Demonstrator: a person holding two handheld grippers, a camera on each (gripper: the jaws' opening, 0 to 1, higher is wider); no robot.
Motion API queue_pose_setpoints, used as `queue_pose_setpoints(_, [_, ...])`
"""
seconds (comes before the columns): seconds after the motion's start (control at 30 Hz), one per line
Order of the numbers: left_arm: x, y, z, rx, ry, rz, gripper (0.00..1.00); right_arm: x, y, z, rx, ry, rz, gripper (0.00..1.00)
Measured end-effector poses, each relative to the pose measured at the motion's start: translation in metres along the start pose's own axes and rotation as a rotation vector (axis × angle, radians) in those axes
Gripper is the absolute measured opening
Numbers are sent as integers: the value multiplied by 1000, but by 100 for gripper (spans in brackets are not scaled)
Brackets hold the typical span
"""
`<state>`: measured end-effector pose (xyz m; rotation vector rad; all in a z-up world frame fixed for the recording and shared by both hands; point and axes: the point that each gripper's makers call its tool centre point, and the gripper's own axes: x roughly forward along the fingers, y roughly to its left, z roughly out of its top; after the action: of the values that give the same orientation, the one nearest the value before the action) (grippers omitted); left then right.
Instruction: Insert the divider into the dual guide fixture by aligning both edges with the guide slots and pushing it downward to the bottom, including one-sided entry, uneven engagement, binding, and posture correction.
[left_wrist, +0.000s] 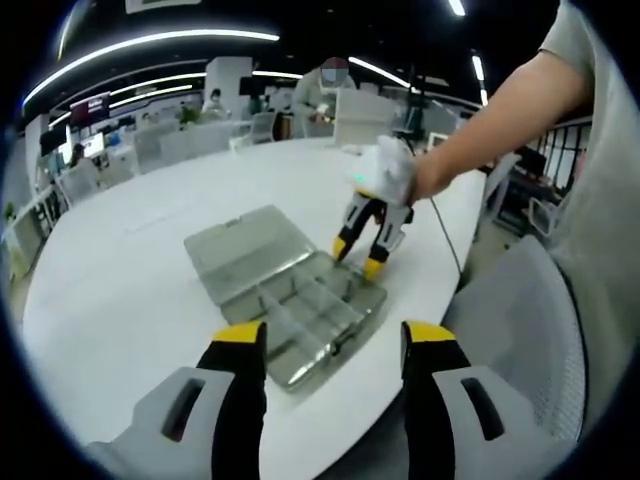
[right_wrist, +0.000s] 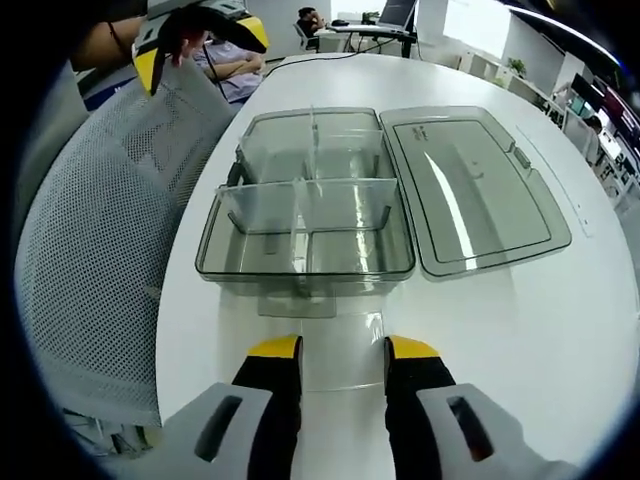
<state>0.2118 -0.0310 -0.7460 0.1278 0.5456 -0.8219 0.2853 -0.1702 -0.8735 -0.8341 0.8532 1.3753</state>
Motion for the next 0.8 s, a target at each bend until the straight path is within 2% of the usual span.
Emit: queue_pose_setpoints(0.8, [4, -1, 0, -3, -4, -13, 51, -12, 0, -5, -4, 4, -24, 27])
